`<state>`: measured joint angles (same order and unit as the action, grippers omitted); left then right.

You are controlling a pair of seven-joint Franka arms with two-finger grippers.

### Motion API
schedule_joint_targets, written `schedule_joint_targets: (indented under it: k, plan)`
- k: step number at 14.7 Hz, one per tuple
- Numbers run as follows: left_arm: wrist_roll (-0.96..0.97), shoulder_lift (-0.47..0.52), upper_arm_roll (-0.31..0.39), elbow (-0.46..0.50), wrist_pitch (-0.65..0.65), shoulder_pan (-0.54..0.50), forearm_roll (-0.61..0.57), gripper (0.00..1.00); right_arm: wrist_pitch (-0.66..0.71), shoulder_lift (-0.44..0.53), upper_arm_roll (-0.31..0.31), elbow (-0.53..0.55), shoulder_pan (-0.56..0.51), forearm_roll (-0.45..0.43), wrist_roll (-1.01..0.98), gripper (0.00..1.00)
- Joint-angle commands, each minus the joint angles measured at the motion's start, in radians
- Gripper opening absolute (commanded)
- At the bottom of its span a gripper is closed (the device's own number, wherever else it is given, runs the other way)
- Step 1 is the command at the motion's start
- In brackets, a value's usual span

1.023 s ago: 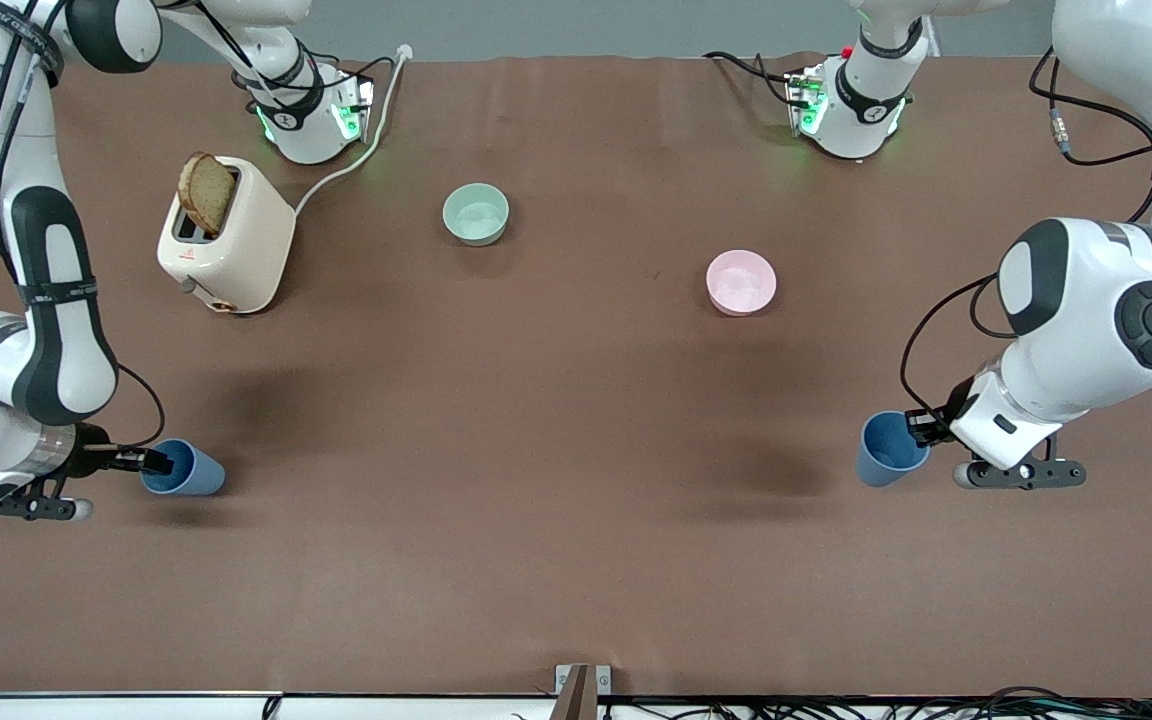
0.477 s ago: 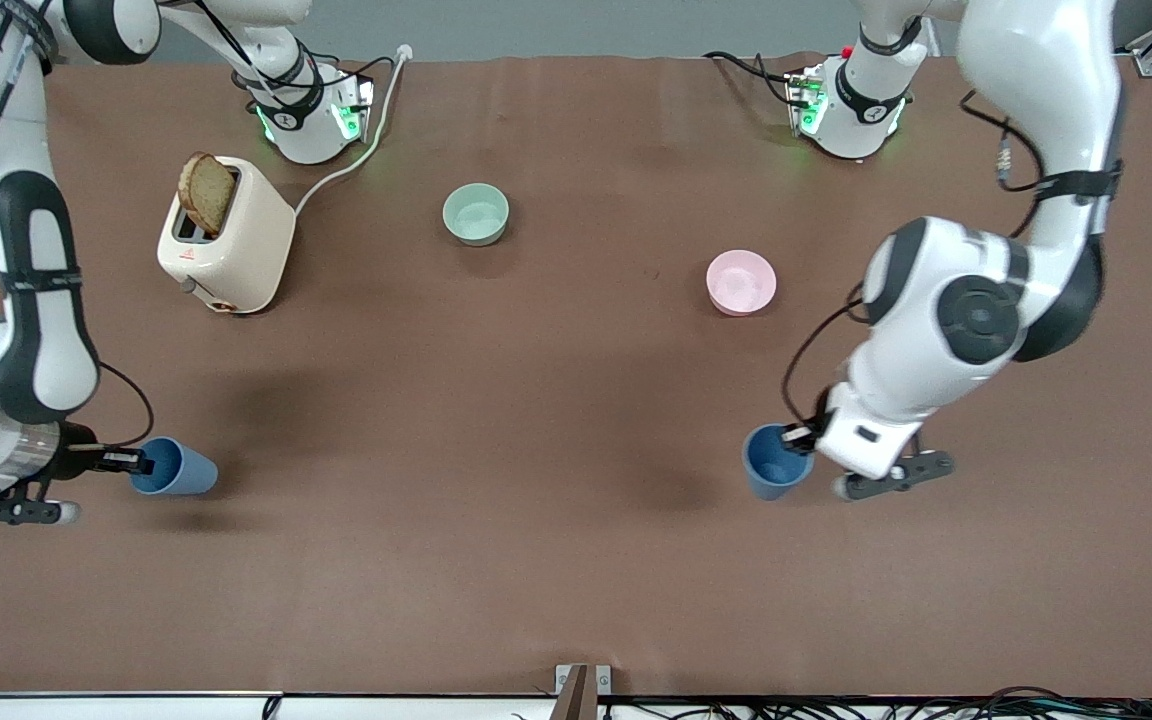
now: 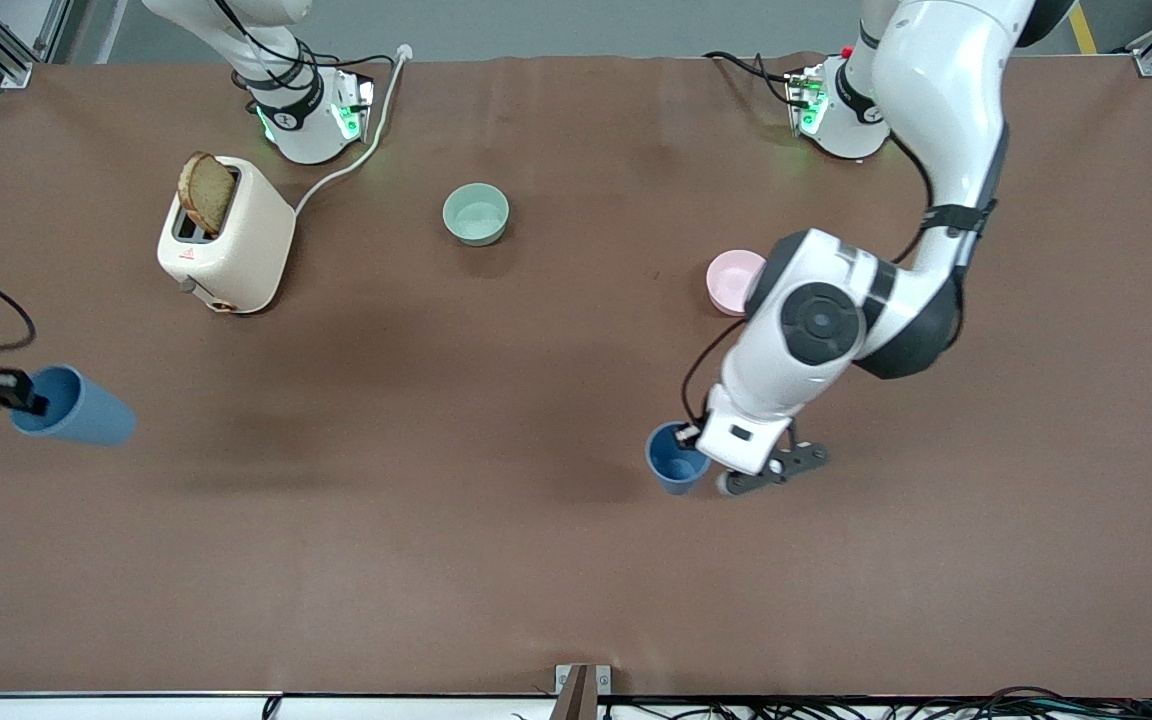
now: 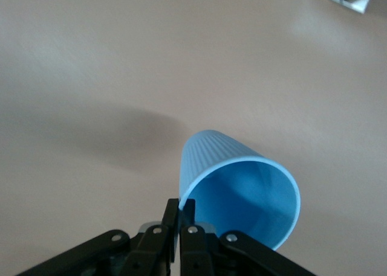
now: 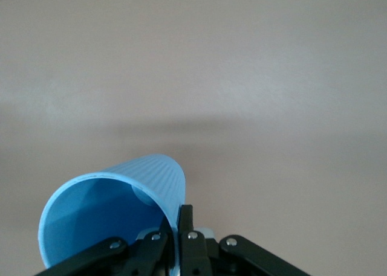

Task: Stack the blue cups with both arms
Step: 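Carry the cup with the left gripper to mid-table while the right gripper lifts its cup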

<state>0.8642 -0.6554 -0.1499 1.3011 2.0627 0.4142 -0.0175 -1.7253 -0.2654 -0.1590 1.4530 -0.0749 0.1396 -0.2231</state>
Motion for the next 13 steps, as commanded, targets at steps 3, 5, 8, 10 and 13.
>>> schedule_joint_targets:
  k: [3,5,8,10,13]
  plan:
    - [0.125,-0.047,0.007,-0.029,0.004,0.063,0.027,0.00,0.131,0.202,0.065,0.063,0.011,-0.153,0.092,0.02]
    - [0.191,-0.058,0.009,-0.028,0.004,0.066,0.051,0.00,0.139,0.268,0.078,0.108,0.011,-0.164,0.119,0.01]
    - [0.246,-0.087,0.006,-0.026,0.032,0.078,0.077,0.00,0.138,0.360,0.104,0.222,0.012,-0.164,0.145,0.01]
    - [0.292,-0.112,0.007,-0.014,0.133,0.122,0.145,0.00,0.147,0.359,0.105,0.213,0.012,-0.161,0.162,0.02]
    - [0.378,-0.119,0.007,-0.013,0.154,0.171,0.166,0.00,0.147,0.356,0.104,0.172,0.012,-0.153,0.160,0.02]
